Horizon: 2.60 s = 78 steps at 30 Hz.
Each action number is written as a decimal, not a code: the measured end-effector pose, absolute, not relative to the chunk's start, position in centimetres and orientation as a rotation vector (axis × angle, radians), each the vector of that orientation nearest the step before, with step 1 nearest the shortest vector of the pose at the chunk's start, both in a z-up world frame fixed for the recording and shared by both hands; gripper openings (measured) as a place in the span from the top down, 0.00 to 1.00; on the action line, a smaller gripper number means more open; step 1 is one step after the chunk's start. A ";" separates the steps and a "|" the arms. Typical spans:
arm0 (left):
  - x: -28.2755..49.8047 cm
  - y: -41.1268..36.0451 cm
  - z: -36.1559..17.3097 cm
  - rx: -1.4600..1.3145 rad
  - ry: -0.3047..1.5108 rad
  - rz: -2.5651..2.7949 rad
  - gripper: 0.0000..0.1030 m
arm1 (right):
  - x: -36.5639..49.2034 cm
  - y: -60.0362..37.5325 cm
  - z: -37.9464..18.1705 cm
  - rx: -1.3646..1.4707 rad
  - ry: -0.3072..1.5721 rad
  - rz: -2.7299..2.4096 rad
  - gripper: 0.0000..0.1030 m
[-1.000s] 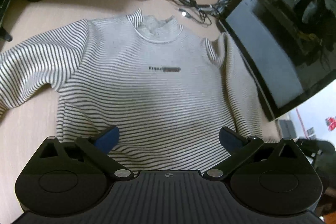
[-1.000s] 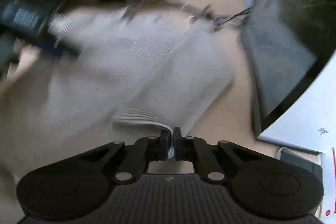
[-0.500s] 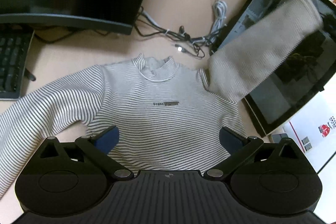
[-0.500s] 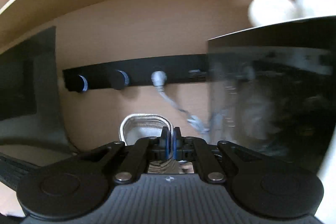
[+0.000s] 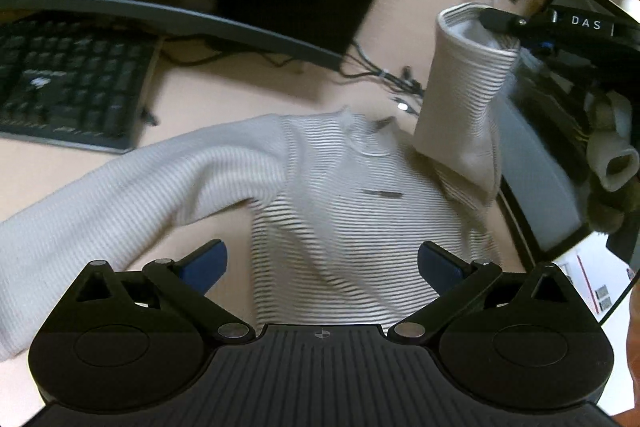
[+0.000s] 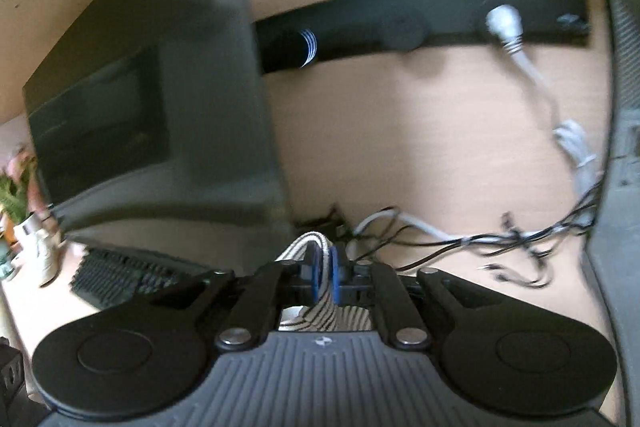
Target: Fold clothes
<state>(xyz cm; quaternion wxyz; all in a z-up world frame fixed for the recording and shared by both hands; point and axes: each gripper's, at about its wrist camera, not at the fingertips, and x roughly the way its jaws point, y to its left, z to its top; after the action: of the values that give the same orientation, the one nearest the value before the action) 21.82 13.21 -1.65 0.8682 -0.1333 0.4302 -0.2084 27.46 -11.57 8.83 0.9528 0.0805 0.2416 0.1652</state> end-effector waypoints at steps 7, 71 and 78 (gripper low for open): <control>22.3 14.0 -1.8 -0.322 0.909 -0.400 0.00 | 25.9 -12.4 8.8 0.189 0.436 0.404 0.50; 29.0 3.7 -0.9 -0.074 0.672 -0.419 0.93 | 29.4 -26.5 -4.9 0.047 0.520 -0.111 1.00; 31.0 4.4 -5.7 -0.043 0.823 -0.294 0.90 | 26.7 -26.2 -5.2 0.051 0.571 0.042 0.68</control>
<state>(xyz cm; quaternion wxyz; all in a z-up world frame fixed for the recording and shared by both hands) 30.99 4.45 -5.74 0.9058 -0.0207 0.3986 -0.1422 26.72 -26.20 -5.23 0.9590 0.0251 0.2816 0.0207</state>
